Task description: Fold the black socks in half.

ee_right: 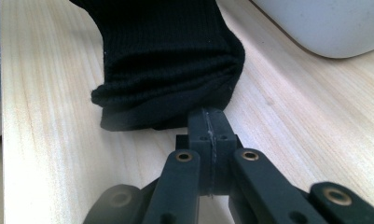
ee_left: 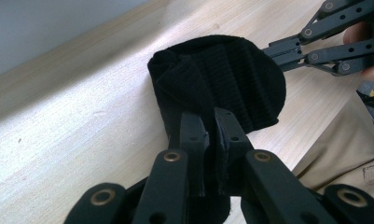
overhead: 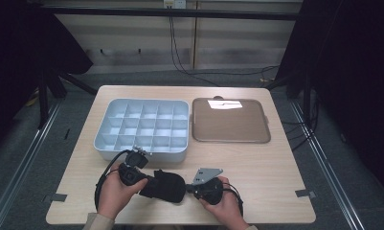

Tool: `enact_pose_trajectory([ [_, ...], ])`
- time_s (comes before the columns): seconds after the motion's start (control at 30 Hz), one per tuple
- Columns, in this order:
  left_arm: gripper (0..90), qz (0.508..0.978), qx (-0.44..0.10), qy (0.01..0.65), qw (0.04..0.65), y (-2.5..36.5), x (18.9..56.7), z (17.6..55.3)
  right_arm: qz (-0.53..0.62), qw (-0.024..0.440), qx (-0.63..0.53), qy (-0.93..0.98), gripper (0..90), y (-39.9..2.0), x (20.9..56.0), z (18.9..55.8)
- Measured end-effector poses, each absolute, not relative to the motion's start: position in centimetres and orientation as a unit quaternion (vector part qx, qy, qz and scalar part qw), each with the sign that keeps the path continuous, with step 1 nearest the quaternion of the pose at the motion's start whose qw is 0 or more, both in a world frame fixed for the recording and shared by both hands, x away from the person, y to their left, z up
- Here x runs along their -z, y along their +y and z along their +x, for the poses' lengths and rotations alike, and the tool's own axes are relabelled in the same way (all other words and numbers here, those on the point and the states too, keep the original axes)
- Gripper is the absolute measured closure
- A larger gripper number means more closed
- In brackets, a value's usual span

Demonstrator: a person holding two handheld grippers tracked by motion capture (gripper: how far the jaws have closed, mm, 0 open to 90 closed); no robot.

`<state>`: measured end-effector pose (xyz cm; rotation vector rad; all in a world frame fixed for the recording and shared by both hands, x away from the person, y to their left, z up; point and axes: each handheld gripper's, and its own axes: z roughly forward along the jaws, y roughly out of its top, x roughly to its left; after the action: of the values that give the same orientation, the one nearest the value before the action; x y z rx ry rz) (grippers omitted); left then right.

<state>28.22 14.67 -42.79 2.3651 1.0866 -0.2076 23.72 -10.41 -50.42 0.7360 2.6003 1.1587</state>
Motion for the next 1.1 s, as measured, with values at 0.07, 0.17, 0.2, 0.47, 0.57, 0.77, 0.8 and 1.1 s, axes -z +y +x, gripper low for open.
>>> enact_pose_trajectory([
  [0.07,83.3,0.876,0.079,0.398,0.26,14.6,42.8,28.2,0.249,0.1,-0.392,0.88,90.0,-10.4,50.4,23.7],
  [0.17,83.3,0.877,0.08,0.397,0.259,14.2,42.8,28.2,0.248,0.1,-0.392,0.88,90.0,-10.4,50.4,23.8],
  [0.2,83.3,0.876,0.081,0.398,0.259,14.2,42.8,28.2,0.248,0.1,-0.392,0.88,90.0,-10.4,50.4,23.7],
  [0.47,83.3,0.878,0.081,0.392,0.26,13.9,42.7,28.2,0.249,0.099,-0.393,0.88,90.0,-10.4,50.4,23.7],
  [0.57,83.3,0.878,0.082,0.394,0.259,13.7,42.6,28.2,0.249,0.099,-0.393,0.879,90.0,-10.4,50.4,23.8],
  [0.77,83.3,0.882,0.084,0.386,0.258,13.0,42.7,28.3,0.249,0.098,-0.393,0.88,90.0,-10.4,50.4,23.7],
  [0.8,83.3,0.881,0.084,0.387,0.258,13.0,42.6,28.3,0.247,0.099,-0.393,0.88,90.0,-10.4,50.4,23.8],
  [1.1,83.2,0.882,0.082,0.387,0.255,12.4,42.8,28.6,0.246,0.097,-0.394,0.88,90.0,-10.3,50.5,23.7],
])
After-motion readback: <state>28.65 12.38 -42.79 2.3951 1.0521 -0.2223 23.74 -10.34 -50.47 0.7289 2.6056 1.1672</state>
